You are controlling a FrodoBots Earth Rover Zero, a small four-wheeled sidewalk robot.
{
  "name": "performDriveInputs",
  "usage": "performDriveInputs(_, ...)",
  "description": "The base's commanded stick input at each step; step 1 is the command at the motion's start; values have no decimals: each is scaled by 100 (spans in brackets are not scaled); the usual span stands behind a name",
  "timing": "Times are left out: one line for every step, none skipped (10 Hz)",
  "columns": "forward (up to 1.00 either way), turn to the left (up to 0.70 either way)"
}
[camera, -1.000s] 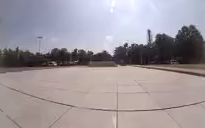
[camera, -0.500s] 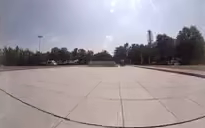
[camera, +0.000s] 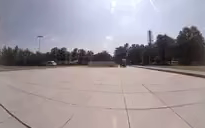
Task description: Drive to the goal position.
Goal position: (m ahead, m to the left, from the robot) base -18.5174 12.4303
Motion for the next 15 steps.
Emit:
performDriveInputs(70,1)
performDriveInputs(70,1)
performDriveInputs(70,1)
performDriveInputs(70,1)
performDriveInputs(70,1)
performDriveInputs(70,1)
performDriveInputs(70,1)
performDriveInputs(70,1)
performDriveInputs(70,1)
performDriveInputs(70,1)
performDriveInputs(70,1)
performDriveInputs(70,1)
performDriveInputs(70,1)
performDriveInputs(70,1)
performDriveInputs(70,14)
